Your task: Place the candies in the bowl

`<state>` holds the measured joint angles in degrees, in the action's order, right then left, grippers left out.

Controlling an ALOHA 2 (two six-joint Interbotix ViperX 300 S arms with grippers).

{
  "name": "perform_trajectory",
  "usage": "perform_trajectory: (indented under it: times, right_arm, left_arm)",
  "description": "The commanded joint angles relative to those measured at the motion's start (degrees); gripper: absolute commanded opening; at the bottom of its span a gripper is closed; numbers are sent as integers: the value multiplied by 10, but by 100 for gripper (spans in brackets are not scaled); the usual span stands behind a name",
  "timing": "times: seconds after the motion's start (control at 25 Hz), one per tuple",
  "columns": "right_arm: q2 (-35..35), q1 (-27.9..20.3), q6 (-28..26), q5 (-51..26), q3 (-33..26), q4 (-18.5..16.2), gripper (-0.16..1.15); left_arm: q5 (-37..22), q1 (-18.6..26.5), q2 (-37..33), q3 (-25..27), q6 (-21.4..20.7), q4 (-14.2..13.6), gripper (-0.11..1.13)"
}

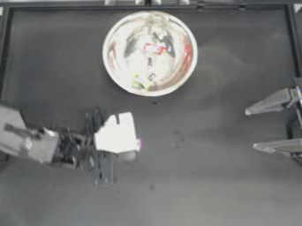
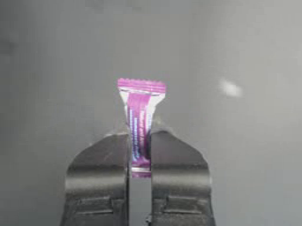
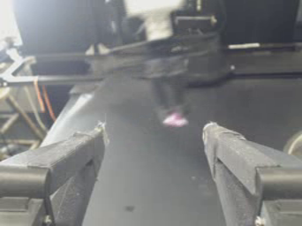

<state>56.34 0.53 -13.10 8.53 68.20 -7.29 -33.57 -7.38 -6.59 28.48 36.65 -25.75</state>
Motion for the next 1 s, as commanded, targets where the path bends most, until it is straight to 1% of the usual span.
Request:
perform_trajectory:
  times: [0.04,0.2,0.32,0.56,0.76,0.88,1.0]
  right_arm:
    - [-6,1,0,4,-5,3,96]
    - [-7,-4,0,5,-5,7,96]
    - [-7,-9,0,5,-5,9,96]
    - [-8,-16,0,4,-6,9,96]
    - [-7,-22,0,5,-4,11,96]
    - [-7,-25,0,6,-4,12,96]
    - [-7,-26,0,11,-2,16,96]
  left_arm:
    - [33,47,-58,5,-28,-6,26]
    - [63,106,-76,11,-65,-6,26]
    - [86,152,-73,12,-93,-6,26]
    - [156,241,-58,15,-151,-5,25]
    - [204,294,-24,7,-171,-6,24]
    - [232,316,11,-4,-184,-5,24]
    - [258,336,46,-19,-186,-5,24]
